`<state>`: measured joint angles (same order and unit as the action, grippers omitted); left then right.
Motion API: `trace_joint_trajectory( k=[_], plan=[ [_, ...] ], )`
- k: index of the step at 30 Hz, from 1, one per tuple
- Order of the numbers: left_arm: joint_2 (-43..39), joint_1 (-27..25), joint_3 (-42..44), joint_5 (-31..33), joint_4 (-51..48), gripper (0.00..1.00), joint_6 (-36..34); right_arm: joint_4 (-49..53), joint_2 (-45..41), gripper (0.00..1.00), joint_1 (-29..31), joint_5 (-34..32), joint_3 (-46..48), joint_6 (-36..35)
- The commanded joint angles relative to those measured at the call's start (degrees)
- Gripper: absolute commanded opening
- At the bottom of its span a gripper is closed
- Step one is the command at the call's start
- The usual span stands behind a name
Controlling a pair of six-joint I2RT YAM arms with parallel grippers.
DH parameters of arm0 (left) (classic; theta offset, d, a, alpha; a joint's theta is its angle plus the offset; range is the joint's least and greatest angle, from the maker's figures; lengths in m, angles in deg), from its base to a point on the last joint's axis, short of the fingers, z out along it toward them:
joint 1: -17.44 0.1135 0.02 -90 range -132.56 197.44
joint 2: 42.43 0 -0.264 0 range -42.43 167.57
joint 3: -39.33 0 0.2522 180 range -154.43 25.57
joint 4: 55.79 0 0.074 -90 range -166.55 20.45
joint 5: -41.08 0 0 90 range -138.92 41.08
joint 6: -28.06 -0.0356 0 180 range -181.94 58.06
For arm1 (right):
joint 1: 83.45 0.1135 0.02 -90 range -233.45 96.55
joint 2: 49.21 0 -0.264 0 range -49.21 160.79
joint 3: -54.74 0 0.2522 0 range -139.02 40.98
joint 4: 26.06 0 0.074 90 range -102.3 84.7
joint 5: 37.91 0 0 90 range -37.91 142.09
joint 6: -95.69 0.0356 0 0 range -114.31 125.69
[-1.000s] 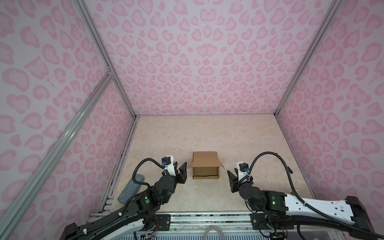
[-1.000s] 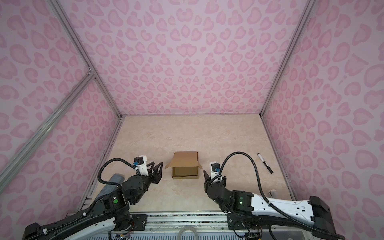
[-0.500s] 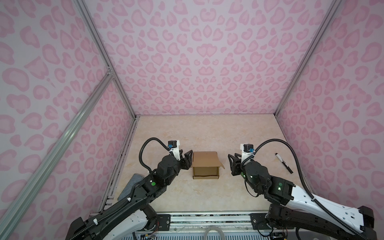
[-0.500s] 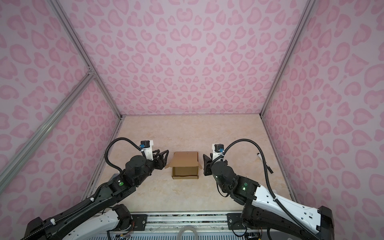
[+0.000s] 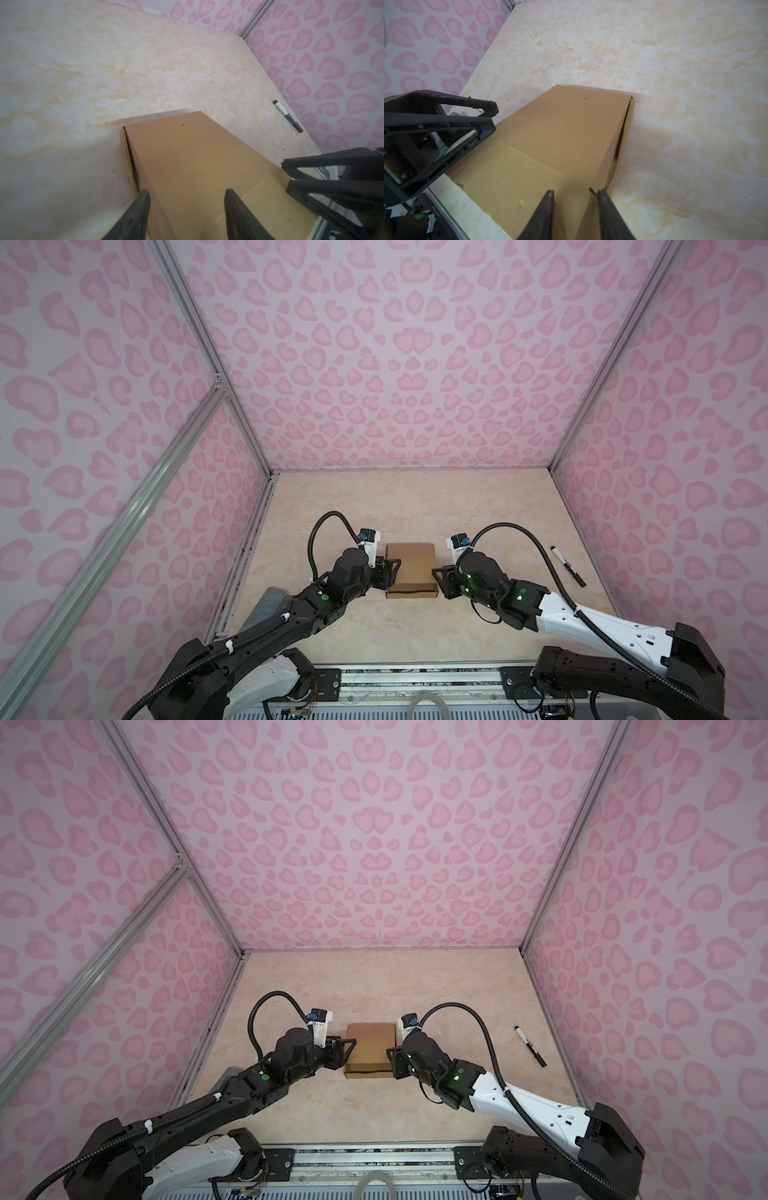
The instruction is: Fold the paper box
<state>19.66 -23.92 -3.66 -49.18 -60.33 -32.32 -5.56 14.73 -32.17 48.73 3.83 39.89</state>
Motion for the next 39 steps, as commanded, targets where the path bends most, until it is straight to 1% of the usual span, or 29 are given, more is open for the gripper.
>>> trace_joint_trajectory(
  k=[1, 8, 13, 16, 19, 25, 28, 31, 34, 39],
  plan=[
    [0.8, 0.1, 2.1, -1.1, 4.7, 0.60, 1.6, -1.8, 2.0, 0.36, -0.7, 1.8, 1.3, 1.6],
    [4.4, 0.1, 5.6, -1.6, 7.9, 0.59, 3.7, -2.6, 8.1, 0.35, -2.4, 2.3, 2.9, 2.6],
    [7.0, 0.1, 7.6, -1.7, 11.1, 0.59, 4.9, -0.1, 13.3, 0.34, -3.3, 4.1, 1.3, 2.2],
    [9.0, 0.1, 8.8, -2.2, 13.1, 0.58, 5.7, -0.4, 14.7, 0.34, -3.4, 4.1, 1.5, 2.7],
    [9.9, 0.1, 9.1, -2.2, 13.8, 0.58, 5.9, 0.6, 14.2, 0.33, -3.5, 3.3, 1.3, 2.9],
    [8.0, 0.5, 6.9, -1.8, 11.3, 0.58, 3.8, 4.3, 10.8, 0.34, -3.6, 0.7, -0.9, 1.0],
    [4.5, 1.8, 5.3, -1.7, 9.1, 0.58, 2.5, 5.9, 9.6, 0.34, -3.8, 0.1, -2.4, -0.1],
    [1.1, 3.3, 4.3, -1.3, 7.8, 0.59, 1.7, 4.5, 9.2, 0.35, -4.1, 0.3, -2.8, -1.6],
    [0.6, 4.1, 4.0, -1.5, 6.9, 0.59, 1.4, 3.4, 10.4, 0.35, -4.6, 1.4, -3.2, -2.9],
    [3.3, 4.1, 6.5, -2.9, 8.2, 0.59, 3.4, 4.9, 15.7, 0.35, -5.4, 4.7, -6.4, -5.5]
  ],
)
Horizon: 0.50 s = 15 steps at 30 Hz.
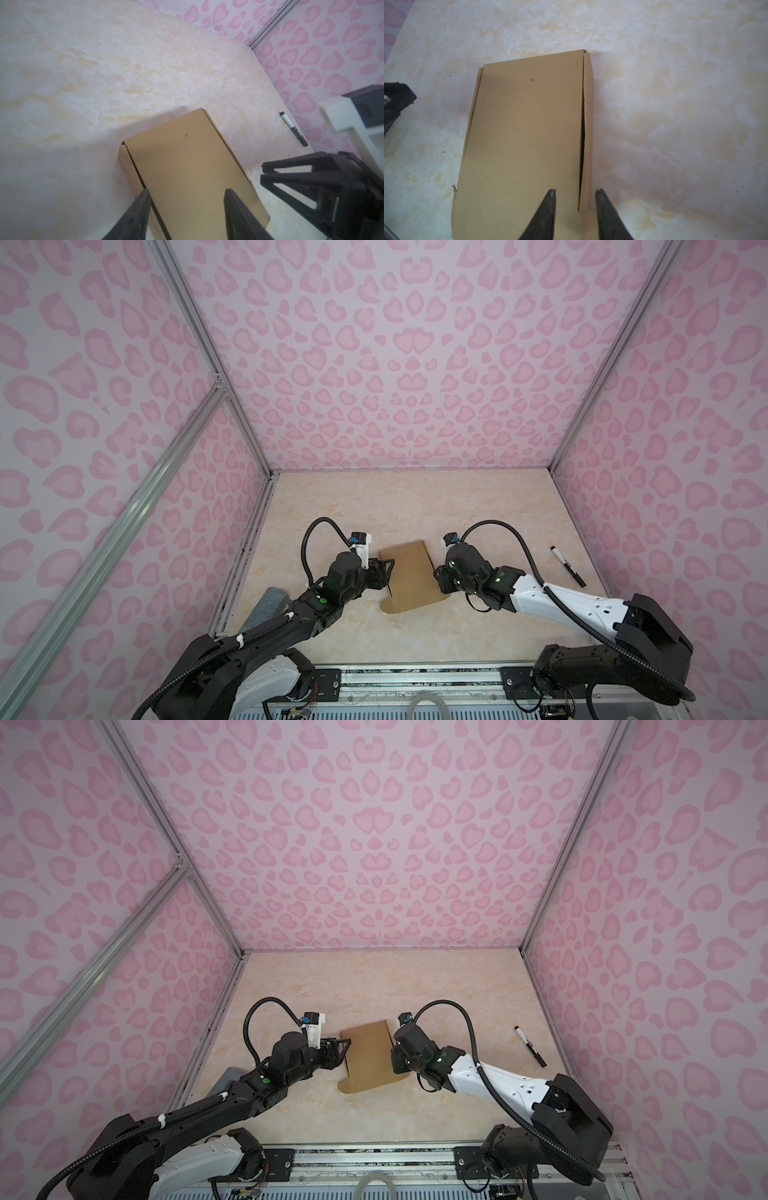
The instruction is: Fold the paper box
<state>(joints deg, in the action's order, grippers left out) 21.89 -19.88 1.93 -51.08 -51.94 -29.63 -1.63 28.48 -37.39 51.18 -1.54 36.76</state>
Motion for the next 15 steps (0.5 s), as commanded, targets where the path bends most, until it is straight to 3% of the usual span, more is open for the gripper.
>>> trace_joint_trajectory(
  k=[1, 8, 15],
  plan=[
    [1.6, 0.1, 1.3, -1.2, 0.1, 0.59, 1.0, 0.9, 2.9, 0.35, -0.2, 2.4, -1.4, -2.8],
    [5.4, 0.1, 2.9, -2.7, 2.7, 0.59, 2.8, 0.0, 8.1, 0.34, -0.1, 2.1, -0.7, -2.2],
    [6.0, 0.1, 4.0, -2.7, 3.3, 0.59, 3.1, 1.8, 6.7, 0.33, 0.3, 1.5, -1.1, -1.5]
  ],
)
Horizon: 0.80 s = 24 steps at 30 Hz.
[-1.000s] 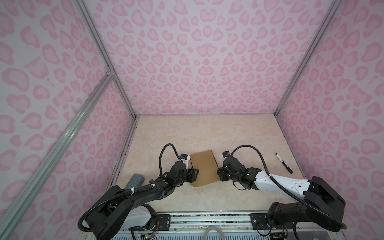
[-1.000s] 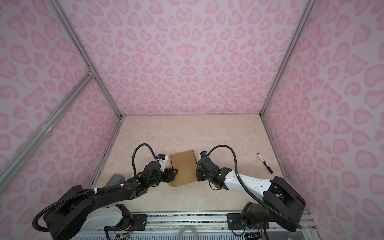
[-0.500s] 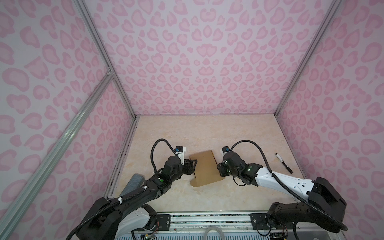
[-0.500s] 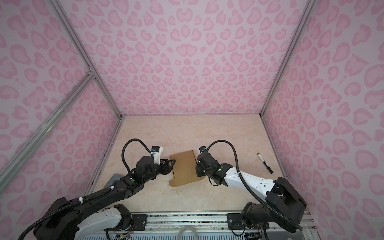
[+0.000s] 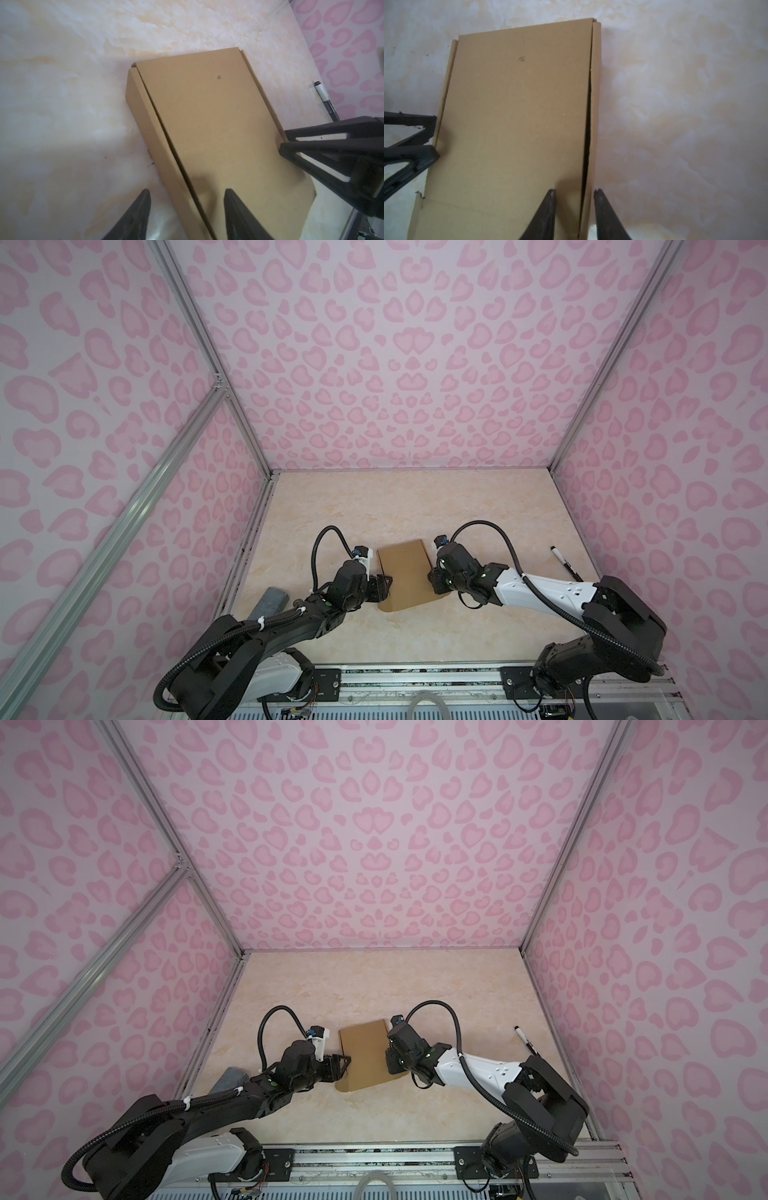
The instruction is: Fold the paper box
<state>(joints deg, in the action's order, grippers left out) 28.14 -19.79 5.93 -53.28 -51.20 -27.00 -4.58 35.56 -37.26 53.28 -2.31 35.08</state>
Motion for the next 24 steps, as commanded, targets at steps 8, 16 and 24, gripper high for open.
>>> trace_joint_trajectory(
  k=[8, 16, 24],
  plan=[
    [-10.9, 0.8, -1.0, 4.4, -3.8, 0.60, -2.7, 8.7, -4.9, 0.35, -1.2, -3.8, -3.9, -2.7],
    [-13.1, 1.8, 1.9, 4.7, -6.0, 0.60, -1.7, 9.4, -2.3, 0.33, -5.2, 2.2, -4.7, -3.8],
    [-15.0, 1.8, 2.5, 6.5, -7.1, 0.60, -2.6, 7.5, -0.6, 0.30, -5.2, 4.8, -5.1, -3.4]
  ],
)
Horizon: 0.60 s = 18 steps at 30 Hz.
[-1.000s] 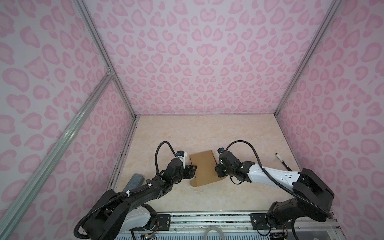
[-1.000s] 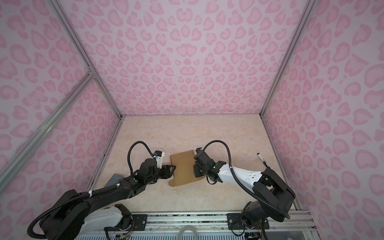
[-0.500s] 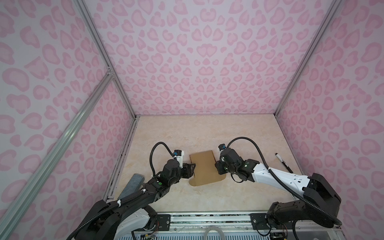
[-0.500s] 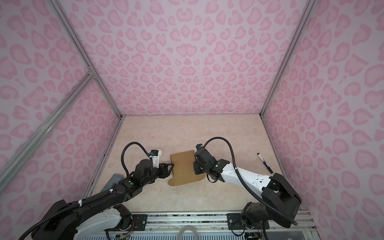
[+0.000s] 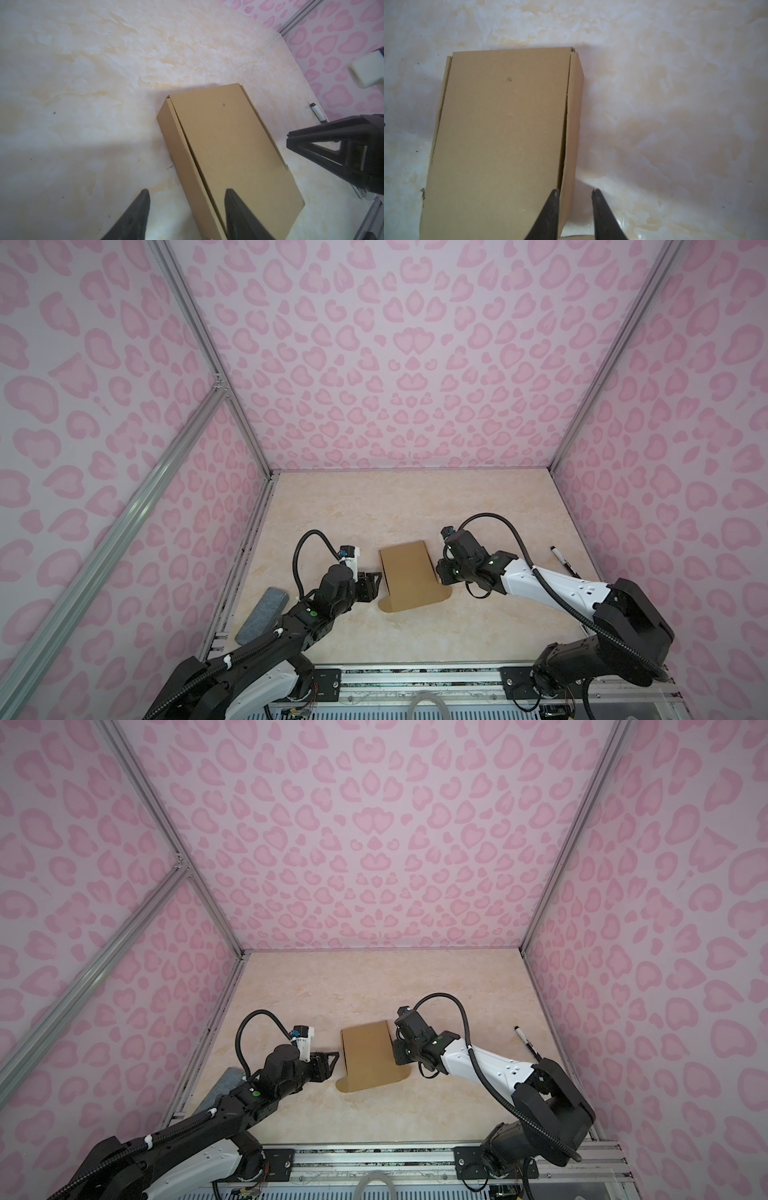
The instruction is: Fold the paper box
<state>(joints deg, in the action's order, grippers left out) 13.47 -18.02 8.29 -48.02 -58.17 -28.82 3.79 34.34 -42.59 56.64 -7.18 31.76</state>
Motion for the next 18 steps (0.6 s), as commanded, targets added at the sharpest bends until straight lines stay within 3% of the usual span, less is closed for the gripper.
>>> trace_joint_trajectory(
  k=[1, 9, 18],
  plan=[
    [-0.4, 0.1, 0.2, 1.2, -0.1, 0.60, -0.8, -1.1, 1.0, 0.30, 0.1, 1.5, -0.3, -0.1],
    [-0.7, 0.0, 0.2, 1.6, -2.1, 0.60, -1.1, -1.3, 4.1, 0.27, 0.1, 2.1, -1.3, -0.4],
    [-0.9, 0.0, 0.2, 1.6, -2.6, 0.60, -1.1, -1.0, 5.3, 0.17, 0.1, 1.8, -1.1, -0.8]
  ],
)
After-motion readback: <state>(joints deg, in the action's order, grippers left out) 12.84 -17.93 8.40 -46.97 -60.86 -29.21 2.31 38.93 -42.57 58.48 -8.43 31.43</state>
